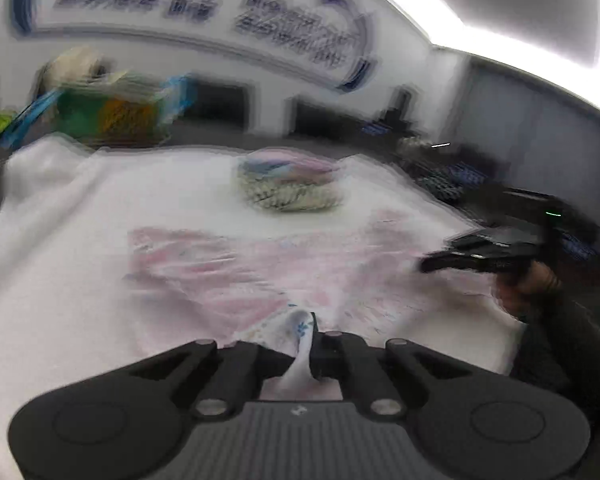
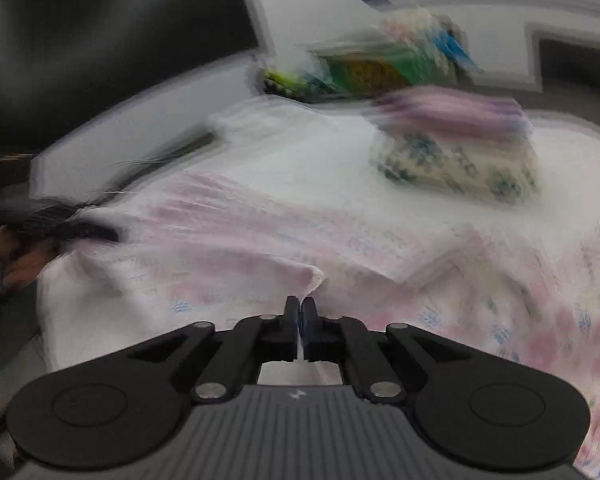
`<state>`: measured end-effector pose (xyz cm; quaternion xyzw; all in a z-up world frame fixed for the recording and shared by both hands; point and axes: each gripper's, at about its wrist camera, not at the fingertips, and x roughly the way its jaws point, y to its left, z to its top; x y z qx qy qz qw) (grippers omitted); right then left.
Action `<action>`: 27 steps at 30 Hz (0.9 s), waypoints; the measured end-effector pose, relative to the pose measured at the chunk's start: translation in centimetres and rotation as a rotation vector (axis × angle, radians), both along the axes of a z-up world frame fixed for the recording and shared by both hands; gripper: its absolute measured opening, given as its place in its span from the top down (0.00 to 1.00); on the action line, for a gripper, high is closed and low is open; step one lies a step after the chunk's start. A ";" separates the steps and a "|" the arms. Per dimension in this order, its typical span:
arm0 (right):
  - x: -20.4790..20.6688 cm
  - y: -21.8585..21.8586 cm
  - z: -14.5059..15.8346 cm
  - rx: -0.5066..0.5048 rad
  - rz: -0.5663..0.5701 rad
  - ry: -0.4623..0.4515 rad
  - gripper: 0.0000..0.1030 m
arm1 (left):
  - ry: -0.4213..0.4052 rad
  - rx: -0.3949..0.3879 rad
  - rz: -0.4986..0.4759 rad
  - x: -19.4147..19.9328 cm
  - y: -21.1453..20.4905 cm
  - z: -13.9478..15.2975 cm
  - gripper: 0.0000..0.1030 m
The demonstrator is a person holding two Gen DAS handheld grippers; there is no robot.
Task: Fold clothes
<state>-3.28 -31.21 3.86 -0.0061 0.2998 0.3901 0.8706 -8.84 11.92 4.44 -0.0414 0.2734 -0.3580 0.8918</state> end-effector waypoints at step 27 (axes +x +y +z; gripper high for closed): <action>3.3 6.2 -1.7 -0.461 0.138 -0.239 0.64 | -0.264 0.625 -0.285 6.3 -12.0 -2.9 0.34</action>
